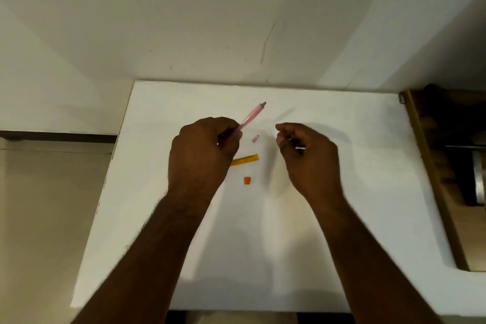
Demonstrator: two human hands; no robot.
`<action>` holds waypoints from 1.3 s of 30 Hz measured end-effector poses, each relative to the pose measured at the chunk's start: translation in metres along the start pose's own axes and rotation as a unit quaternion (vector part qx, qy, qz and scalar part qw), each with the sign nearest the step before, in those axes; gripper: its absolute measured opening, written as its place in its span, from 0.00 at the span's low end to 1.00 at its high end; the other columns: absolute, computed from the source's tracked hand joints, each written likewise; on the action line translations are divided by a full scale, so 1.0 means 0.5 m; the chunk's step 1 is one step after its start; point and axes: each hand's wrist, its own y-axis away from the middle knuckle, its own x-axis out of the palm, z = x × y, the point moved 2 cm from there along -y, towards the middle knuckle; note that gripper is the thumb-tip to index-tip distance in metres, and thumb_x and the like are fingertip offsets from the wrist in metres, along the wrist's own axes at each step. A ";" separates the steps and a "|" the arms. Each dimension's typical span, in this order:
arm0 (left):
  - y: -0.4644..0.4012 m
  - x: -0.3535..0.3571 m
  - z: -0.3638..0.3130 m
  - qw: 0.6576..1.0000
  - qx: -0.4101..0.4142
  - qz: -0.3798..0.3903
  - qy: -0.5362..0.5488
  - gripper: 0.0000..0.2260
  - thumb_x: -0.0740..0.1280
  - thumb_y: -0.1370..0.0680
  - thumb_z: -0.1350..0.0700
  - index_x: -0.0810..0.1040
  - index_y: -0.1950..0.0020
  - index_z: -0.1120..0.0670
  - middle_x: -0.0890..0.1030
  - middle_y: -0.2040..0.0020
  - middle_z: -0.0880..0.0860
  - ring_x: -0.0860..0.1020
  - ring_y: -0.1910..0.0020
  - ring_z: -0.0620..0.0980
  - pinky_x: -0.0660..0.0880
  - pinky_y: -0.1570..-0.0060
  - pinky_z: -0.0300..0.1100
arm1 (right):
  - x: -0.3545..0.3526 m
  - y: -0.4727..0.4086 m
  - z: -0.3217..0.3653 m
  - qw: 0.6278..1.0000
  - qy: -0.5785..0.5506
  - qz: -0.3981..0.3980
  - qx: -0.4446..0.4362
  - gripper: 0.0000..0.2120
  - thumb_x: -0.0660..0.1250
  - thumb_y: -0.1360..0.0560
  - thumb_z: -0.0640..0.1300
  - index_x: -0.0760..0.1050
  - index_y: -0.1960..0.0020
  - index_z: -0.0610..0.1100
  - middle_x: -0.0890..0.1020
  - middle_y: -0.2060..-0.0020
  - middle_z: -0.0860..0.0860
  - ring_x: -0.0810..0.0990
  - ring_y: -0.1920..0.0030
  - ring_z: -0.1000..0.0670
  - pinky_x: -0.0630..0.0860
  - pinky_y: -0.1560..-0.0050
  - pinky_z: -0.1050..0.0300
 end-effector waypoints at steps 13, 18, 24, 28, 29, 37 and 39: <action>-0.009 0.000 0.005 0.999 -0.005 0.013 -0.036 0.07 0.69 0.23 0.48 0.85 0.49 0.46 0.86 0.56 0.46 0.83 0.56 0.49 0.80 0.54 0.47 | 0.065 -0.046 0.023 0.968 0.217 0.085 -0.094 0.07 0.68 0.20 0.45 0.83 0.45 0.48 0.82 0.46 0.48 0.82 0.48 0.45 0.76 0.48 0.55; -0.005 -0.003 0.002 0.999 -0.006 0.022 -0.041 0.06 0.69 0.23 0.49 0.85 0.51 0.46 0.86 0.57 0.46 0.83 0.57 0.49 0.79 0.55 0.47 | 0.023 -0.049 0.026 0.997 0.061 0.028 -0.030 0.01 0.71 0.23 0.43 0.82 0.52 0.47 0.86 0.56 0.53 0.84 0.57 0.50 0.81 0.49 0.50; 0.005 0.010 -0.012 0.997 0.012 0.056 -0.047 0.06 0.68 0.22 0.49 0.85 0.49 0.45 0.86 0.56 0.46 0.82 0.55 0.49 0.79 0.54 0.47 | -0.043 -0.030 0.041 0.940 -0.328 0.001 0.094 0.08 0.73 0.25 0.34 0.85 0.53 0.46 0.88 0.60 0.50 0.86 0.59 0.50 0.82 0.54 0.57; 0.016 0.024 -0.019 0.997 0.040 0.051 -0.041 0.06 0.68 0.22 0.50 0.85 0.50 0.45 0.85 0.58 0.42 0.81 0.60 0.41 0.76 0.59 0.38 | -0.058 -0.014 0.043 0.905 -0.402 0.000 0.138 0.08 0.72 0.24 0.34 0.86 0.50 0.44 0.88 0.58 0.49 0.86 0.58 0.51 0.81 0.53 0.60; 0.019 0.027 -0.022 0.997 0.046 0.053 -0.034 0.05 0.68 0.22 0.50 0.84 0.51 0.45 0.84 0.60 0.41 0.80 0.62 0.37 0.73 0.62 0.30 | -0.060 -0.014 0.043 0.901 -0.409 -0.002 0.143 0.08 0.72 0.24 0.33 0.86 0.50 0.44 0.88 0.58 0.48 0.86 0.58 0.51 0.82 0.53 0.60; 0.029 0.037 -0.029 0.996 0.065 0.059 -0.009 0.07 0.66 0.23 0.48 0.84 0.50 0.44 0.84 0.60 0.43 0.82 0.65 0.41 0.73 0.61 0.27 | -0.064 -0.018 0.042 0.901 -0.403 -0.032 0.158 0.06 0.73 0.25 0.33 0.84 0.49 0.40 0.86 0.52 0.36 0.89 0.55 0.43 0.84 0.53 0.55; 0.029 0.035 -0.029 0.997 0.065 0.052 -0.004 0.07 0.67 0.23 0.49 0.85 0.49 0.46 0.84 0.59 0.43 0.80 0.65 0.38 0.69 0.61 0.20 | -0.063 -0.021 0.042 0.900 -0.407 -0.033 0.156 0.06 0.73 0.25 0.32 0.84 0.50 0.39 0.86 0.52 0.35 0.89 0.55 0.42 0.84 0.54 0.55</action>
